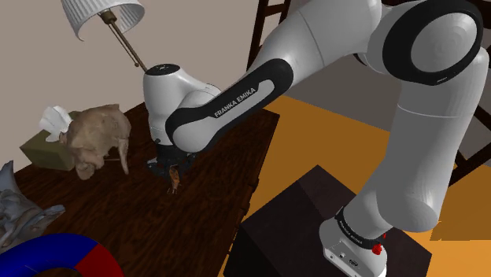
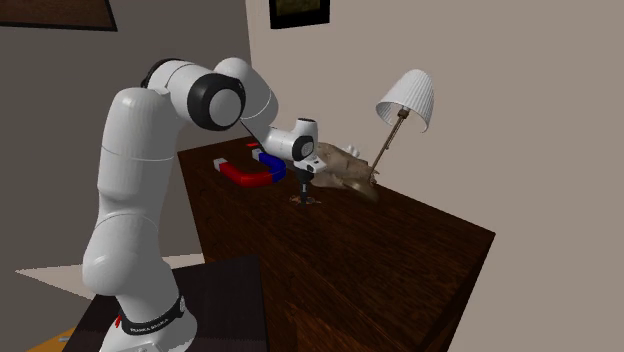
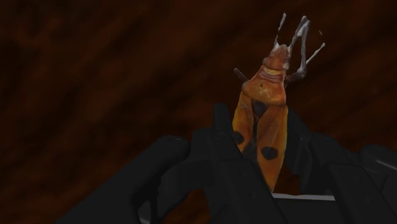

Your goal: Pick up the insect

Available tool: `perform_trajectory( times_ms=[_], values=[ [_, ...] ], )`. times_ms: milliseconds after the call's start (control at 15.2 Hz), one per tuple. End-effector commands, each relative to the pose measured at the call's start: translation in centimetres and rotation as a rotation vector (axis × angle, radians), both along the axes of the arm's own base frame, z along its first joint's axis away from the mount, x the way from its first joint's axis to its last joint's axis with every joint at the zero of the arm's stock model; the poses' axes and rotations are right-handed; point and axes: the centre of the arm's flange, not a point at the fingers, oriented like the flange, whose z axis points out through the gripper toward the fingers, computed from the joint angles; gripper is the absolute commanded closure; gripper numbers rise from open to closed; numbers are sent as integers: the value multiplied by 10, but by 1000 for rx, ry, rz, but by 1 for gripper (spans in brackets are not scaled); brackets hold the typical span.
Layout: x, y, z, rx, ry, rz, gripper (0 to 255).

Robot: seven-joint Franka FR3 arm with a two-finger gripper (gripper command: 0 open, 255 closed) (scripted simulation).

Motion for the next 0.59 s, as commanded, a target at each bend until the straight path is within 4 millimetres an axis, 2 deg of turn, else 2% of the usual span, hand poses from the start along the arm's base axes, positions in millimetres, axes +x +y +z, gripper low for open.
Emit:
perform_trajectory(
  times_ms=[0, 396, 528],
  values=[
    [0, 0, -1, 0, 1, 0, 255],
    [-1, 0, -1, 0, 1, 0, 255],
    [-1, 0, 10, 0, 1, 0, 255]
  ],
)
